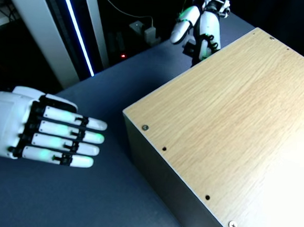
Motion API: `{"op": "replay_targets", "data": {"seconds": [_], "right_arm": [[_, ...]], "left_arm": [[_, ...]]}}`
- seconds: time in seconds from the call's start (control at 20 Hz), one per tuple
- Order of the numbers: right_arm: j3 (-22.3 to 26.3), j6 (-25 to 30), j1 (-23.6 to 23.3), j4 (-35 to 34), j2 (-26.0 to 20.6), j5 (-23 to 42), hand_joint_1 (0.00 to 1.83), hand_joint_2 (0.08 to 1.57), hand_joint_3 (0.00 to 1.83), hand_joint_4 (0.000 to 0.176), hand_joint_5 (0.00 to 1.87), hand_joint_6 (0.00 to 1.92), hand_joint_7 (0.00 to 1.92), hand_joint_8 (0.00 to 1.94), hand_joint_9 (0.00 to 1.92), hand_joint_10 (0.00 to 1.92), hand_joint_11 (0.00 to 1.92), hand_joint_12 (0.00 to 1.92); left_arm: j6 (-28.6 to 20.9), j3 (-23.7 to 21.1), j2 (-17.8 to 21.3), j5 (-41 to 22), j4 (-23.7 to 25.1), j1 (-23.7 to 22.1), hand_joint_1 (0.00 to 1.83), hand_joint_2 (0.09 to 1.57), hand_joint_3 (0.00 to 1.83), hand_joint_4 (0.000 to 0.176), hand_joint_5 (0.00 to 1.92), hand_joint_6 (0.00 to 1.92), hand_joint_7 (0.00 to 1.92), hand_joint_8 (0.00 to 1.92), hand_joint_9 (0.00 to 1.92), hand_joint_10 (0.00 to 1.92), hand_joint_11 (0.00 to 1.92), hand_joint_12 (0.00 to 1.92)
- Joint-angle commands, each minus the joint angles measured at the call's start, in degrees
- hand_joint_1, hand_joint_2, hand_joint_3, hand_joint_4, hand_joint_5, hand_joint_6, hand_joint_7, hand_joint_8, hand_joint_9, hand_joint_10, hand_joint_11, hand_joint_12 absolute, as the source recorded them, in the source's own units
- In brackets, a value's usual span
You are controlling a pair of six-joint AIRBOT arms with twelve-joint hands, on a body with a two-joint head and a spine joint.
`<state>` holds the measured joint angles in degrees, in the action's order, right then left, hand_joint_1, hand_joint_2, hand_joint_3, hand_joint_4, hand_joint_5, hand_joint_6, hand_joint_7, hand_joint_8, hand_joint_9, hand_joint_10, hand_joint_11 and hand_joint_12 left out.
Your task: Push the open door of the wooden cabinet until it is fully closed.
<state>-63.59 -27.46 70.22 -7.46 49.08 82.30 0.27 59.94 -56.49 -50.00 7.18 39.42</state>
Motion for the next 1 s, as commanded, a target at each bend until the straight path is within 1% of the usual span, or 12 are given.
{"op": "replay_targets", "data": {"seconds": [0.0,0.1,0.2,0.25,0.3,0.35,0.4,0.45,0.5,0.6,0.8,0.95], "right_arm": [[-0.3,0.4,-0.3,-1.6,0.1,7.0,0.55,1.4,0.0,0.0,0.39,0.0,0.38,0.0,0.3,0.0,0.07,0.39],[-0.3,0.6,-0.3,-1.6,0.1,7.0,0.58,1.4,0.0,0.0,0.4,0.0,0.38,0.0,0.3,0.0,0.07,0.38],[-0.3,0.6,-0.3,-1.6,0.1,7.0,0.62,1.4,0.0,0.0,0.41,0.0,0.38,0.0,0.29,0.0,0.04,0.38],[-0.3,0.6,-0.3,-1.6,0.1,7.0,0.62,1.4,0.0,0.0,0.41,0.0,0.37,0.0,0.28,0.0,0.03,0.38],[-0.3,0.6,-0.3,-1.6,0.1,7.0,0.6,1.41,0.0,0.0,0.4,0.0,0.37,0.0,0.28,0.0,0.03,0.38],[-0.3,0.6,-0.3,-1.7,0.2,7.0,0.54,1.41,0.0,0.0,0.39,0.0,0.37,0.0,0.29,0.0,0.04,0.39],[-0.3,0.6,-0.3,-1.8,0.2,7.0,0.51,1.41,0.0,0.0,0.39,0.0,0.37,0.0,0.29,0.0,0.04,0.38],[-0.3,0.6,-0.3,-1.8,0.2,7.0,0.51,1.41,0.0,0.0,0.39,0.0,0.38,0.0,0.29,0.0,0.05,0.38],[-0.3,0.6,-0.3,-1.8,0.2,7.1,0.54,1.41,0.0,0.0,0.4,0.0,0.38,0.0,0.29,0.0,0.06,0.38],[-0.1,0.6,-0.3,-1.8,0.2,8.2,0.53,1.4,0.0,0.0,0.4,0.0,0.37,0.0,0.29,0.0,0.07,0.38],[0.1,0.9,-0.3,-1.8,0.2,10.3,0.54,1.4,0.0,0.0,0.41,0.0,0.38,0.01,0.3,0.01,0.06,0.37],[0.2,1.4,-0.3,-2.2,0.2,11.7,0.56,1.41,0.0,0.0,0.41,0.0,0.39,0.0,0.29,0.0,0.02,0.46]], "left_arm": [[-0.3,-0.6,1.1,-9.5,-0.4,0.2,0.0,1.47,0.0,0.0,0.1,0.01,0.1,0.0,0.11,0.0,0.11,0.02],[-0.3,-2.4,3.1,-12.1,-0.5,1.8,0.0,1.46,0.0,0.004,0.15,0.02,0.14,0.01,0.14,0.01,0.14,0.04],[-0.3,-4.4,5.7,-14.6,-0.4,3.9,0.0,1.47,0.0,0.04,0.16,0.0,0.14,0.0,0.14,0.01,0.15,0.04],[-0.3,-5.4,7.0,-15.9,-0.6,5.1,0.0,1.47,0.0,0.042,0.16,0.0,0.16,0.01,0.16,0.01,0.16,0.05],[-0.3,-6.2,8.1,-17.0,-1.0,6.2,0.0,1.45,0.0,0.068,0.14,0.0,0.18,0.01,0.17,0.02,0.17,0.05],[-0.3,-6.7,9.0,-18.2,-1.9,7.5,0.0,1.45,0.0,0.041,0.2,0.01,0.24,0.01,0.21,0.01,0.18,0.06],[-0.3,-7.1,9.9,-19.5,-3.1,8.8,0.0,1.46,0.0,0.034,0.26,0.01,0.29,0.01,0.26,0.01,0.18,0.06],[-0.3,-7.3,10.4,-20.3,-4.1,9.6,0.01,1.48,0.01,0.003,0.26,0.0,0.25,0.0,0.22,0.0,0.14,0.05],[-0.3,-7.4,11.2,-21.4,-5.8,10.7,0.0,1.45,0.0,0.036,0.21,0.0,0.21,0.0,0.19,0.0,0.14,0.04],[-0.3,-8.0,12.3,-23.3,-8.2,12.7,0.0,1.45,0.0,0.051,0.2,0.0,0.23,0.01,0.21,0.01,0.18,0.06],[-0.3,-10.0,14.9,-27.7,-13.2,17.5,0.01,1.47,0.0,0.012,0.2,0.0,0.2,0.0,0.15,0.01,0.1,0.03],[-0.3,-11.4,16.9,-34.7,-19.3,22.5,0.03,1.43,0.0,0.046,0.16,0.01,0.14,0.0,0.11,0.0,0.06,0.01]]}}
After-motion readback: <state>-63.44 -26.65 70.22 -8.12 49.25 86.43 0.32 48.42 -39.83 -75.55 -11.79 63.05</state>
